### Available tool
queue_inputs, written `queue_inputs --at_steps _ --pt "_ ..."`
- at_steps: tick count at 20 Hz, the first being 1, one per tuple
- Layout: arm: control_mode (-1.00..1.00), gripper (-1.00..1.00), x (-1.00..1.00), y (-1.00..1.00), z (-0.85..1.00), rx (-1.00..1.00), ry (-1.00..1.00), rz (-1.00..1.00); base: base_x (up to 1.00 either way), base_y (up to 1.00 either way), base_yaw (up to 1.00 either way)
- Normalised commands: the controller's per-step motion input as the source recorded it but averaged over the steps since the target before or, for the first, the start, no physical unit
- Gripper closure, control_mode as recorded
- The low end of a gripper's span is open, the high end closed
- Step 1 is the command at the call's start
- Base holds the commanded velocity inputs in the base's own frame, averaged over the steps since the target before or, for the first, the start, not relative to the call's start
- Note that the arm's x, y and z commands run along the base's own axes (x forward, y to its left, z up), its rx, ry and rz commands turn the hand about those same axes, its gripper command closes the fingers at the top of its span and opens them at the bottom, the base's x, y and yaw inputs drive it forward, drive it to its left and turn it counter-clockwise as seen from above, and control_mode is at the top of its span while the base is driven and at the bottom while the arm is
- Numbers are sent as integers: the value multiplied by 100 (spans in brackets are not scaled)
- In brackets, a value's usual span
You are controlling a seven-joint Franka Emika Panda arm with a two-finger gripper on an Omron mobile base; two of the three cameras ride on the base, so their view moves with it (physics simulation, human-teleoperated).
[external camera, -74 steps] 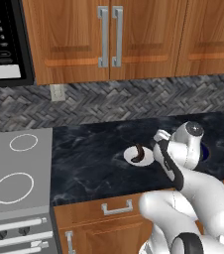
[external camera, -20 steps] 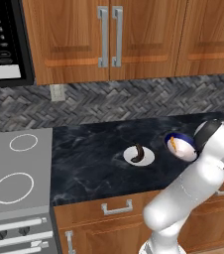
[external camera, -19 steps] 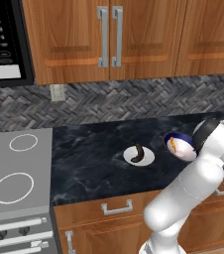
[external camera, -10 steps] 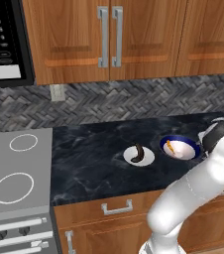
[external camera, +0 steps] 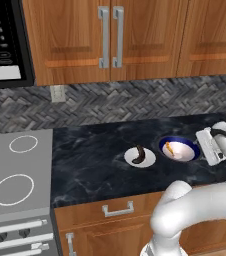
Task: Remove the banana from the bowl and place it on the small plate. Then place the bowl with only the shrimp in the microwave, close the door, and press the start button to microwave the shrimp.
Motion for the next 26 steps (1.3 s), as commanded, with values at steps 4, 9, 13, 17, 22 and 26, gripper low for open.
queue_inputs --at_steps 4,9,13,17,22,26 --pt "-100 -100 9 40 -19 4 0 18 0 0 0" --pt "-100 100 0 21 -12 5 0 18 0 0 0" --pt "-100 100 0 13 -5 3 0 11 0 0 0" --pt "-100 100 -28 1 4 2 -11 0 0 0 0" --pt "-100 100 -34 0 43 5 -27 -3 0 0 0" --pt "-100 100 -29 0 59 1 -32 -3 0 0 0"
